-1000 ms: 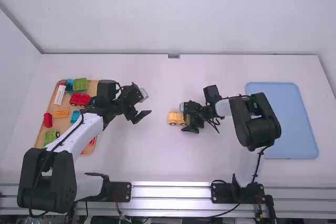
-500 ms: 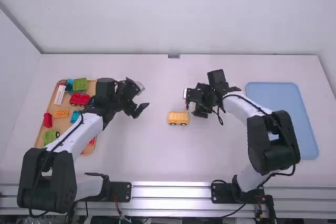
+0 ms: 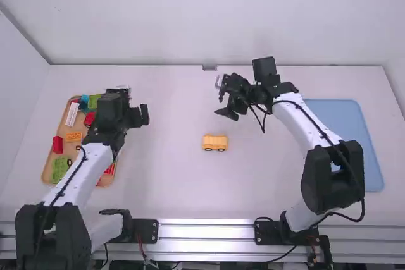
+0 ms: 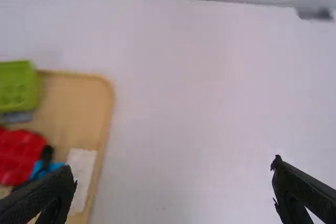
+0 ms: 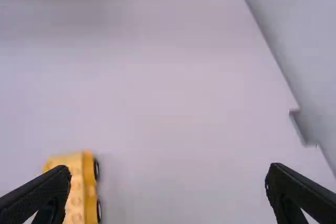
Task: Assemble lego blocks to make yellow taxi
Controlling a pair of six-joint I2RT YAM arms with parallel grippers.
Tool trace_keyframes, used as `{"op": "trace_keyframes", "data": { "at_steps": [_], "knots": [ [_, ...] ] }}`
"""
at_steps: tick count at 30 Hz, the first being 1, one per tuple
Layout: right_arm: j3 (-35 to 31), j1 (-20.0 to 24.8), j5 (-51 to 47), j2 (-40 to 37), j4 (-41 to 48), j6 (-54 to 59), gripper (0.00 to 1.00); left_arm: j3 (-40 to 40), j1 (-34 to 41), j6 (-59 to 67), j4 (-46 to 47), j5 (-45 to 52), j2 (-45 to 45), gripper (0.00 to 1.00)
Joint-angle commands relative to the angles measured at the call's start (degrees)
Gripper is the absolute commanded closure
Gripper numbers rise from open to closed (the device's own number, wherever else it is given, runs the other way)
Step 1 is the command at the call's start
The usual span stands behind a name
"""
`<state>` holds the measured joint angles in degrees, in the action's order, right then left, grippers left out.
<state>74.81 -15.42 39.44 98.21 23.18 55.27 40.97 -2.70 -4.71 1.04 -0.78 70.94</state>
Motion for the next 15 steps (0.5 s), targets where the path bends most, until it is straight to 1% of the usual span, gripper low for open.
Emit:
{"op": "trace_keyframes", "data": {
  "at_steps": [1,3,6,9,11,12,15],
  "knots": [
    [3.8,-1.3,8.9,-1.6,0.4,-4.4,0.01,-0.1,-3.3,-8.7,0.9,-2.6,-2.6,0.01],
    [5.7,-2.8,9.8,-1.6,-0.4,-8.2,0.01,-0.1,-5.9,-12.3,2.5,-3.3,-4.3,0.01],
    [8.3,-6.1,10.3,-1.6,-1.1,-11.3,0.01,-0.1,-8.7,-13.1,6.2,-3.4,-7.1,0.01],
    [8.9,-8.6,10.3,-1.5,-3.8,-13.6,0.01,-0.1,-10.1,-15.9,8.6,-4.9,-9.3,0.01],
    [8.9,-10.0,10.1,-1.3,-6.2,-14.6,0.01,-0.1,-10.9,-20.3,10.7,-8.8,-11.0,0.01],
    [8.9,-11.0,10.1,-1.2,-7.5,-14.6,0.01,-0.1,-11.6,-23.4,12.3,-12.7,-12.5,0.01],
    [8.9,-12.9,10.0,-1.1,-9.2,-14.6,0.01,-0.1,-13.6,-26.9,14.4,-19.3,-15.4,0.01]
  ]
}}
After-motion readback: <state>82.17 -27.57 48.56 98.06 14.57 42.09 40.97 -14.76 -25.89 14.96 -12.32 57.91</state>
